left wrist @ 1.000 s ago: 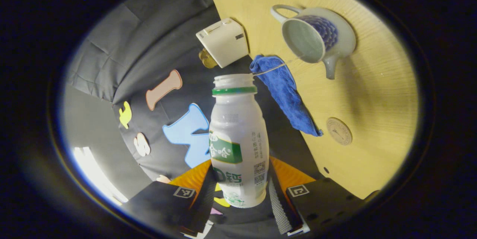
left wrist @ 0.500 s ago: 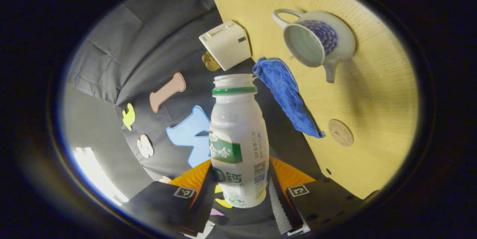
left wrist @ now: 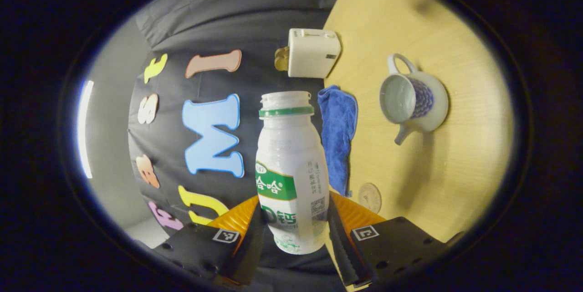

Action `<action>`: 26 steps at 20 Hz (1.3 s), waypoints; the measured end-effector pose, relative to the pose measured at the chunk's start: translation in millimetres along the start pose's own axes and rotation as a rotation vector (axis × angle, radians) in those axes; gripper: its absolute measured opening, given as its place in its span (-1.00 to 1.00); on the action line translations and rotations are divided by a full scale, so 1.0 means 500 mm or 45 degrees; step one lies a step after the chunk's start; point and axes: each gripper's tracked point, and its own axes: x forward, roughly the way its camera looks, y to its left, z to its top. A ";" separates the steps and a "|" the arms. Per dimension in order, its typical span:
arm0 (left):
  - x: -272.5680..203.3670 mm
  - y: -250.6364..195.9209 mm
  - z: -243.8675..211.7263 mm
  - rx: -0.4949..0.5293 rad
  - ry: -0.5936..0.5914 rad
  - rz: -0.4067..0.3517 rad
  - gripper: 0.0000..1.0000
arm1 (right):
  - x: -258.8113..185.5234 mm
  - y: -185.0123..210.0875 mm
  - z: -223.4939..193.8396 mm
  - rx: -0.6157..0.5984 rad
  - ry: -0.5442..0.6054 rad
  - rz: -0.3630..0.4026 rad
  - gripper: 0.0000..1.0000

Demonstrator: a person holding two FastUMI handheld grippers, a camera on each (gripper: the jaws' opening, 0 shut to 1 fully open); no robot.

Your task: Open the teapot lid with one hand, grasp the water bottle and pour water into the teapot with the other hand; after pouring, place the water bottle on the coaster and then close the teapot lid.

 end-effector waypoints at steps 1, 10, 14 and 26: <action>0.002 -0.003 -0.007 -0.107 -0.001 -0.014 0.63 | 0.001 0.006 0.005 -0.010 -0.002 0.002 -0.87; -0.024 -0.076 -0.149 -1.054 0.103 -0.131 0.63 | 0.059 0.110 0.018 -0.029 0.043 0.104 -0.87; -0.024 -0.082 -0.209 -1.390 0.116 -0.157 0.38 | 0.103 0.178 0.017 -0.040 0.069 0.165 -0.87; -0.055 -0.021 -0.268 -1.778 -0.001 -0.109 0.60 | 0.203 0.262 -0.027 -0.106 0.139 0.210 -0.87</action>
